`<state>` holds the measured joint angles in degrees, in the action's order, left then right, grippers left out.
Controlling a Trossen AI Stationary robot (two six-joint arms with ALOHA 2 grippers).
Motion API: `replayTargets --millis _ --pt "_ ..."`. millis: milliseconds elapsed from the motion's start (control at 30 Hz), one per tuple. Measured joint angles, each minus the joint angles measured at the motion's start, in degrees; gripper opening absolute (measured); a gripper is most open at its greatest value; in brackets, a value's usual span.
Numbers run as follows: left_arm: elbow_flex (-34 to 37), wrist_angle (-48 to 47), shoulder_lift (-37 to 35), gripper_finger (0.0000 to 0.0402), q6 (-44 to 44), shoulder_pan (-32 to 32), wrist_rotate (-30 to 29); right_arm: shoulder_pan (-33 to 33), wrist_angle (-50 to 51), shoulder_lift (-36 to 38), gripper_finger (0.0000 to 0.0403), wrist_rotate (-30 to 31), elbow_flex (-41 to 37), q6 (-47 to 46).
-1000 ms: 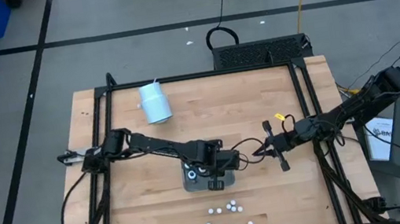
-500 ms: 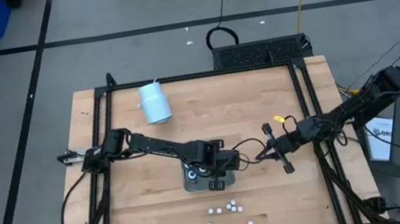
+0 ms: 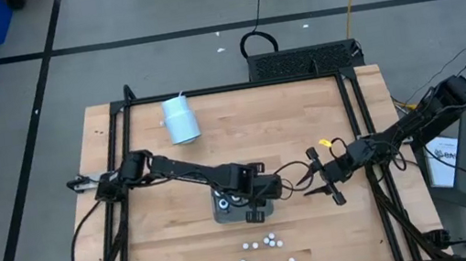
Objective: Pick & Place food coloring
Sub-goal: Put the small green food coloring bottle into the gray bin
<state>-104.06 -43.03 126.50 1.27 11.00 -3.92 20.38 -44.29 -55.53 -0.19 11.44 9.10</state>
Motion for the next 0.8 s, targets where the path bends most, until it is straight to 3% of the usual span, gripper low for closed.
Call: replayTargets --millis 133,433,667,800 --pt "0.0 0.0 0.0 0.0063 -0.1 0.0 0.0 0.0 -0.6 0.0 0.0125 0.2 0.0 -0.3" --pt "0.0 0.0 0.0 0.0063 0.4 0.0 0.0 0.0 -0.8 0.0 0.0006 0.2 0.0 1.3" --pt "0.0 0.2 -0.5 0.0063 2.7 1.1 -2.0 0.0 -2.1 0.0 0.0025 -0.1 0.0 -0.7" --pt "-0.1 1.3 -1.8 0.0063 1.3 2.1 -2.1 0.0 -1.9 0.0 0.0060 -1.7 0.0 -1.1"
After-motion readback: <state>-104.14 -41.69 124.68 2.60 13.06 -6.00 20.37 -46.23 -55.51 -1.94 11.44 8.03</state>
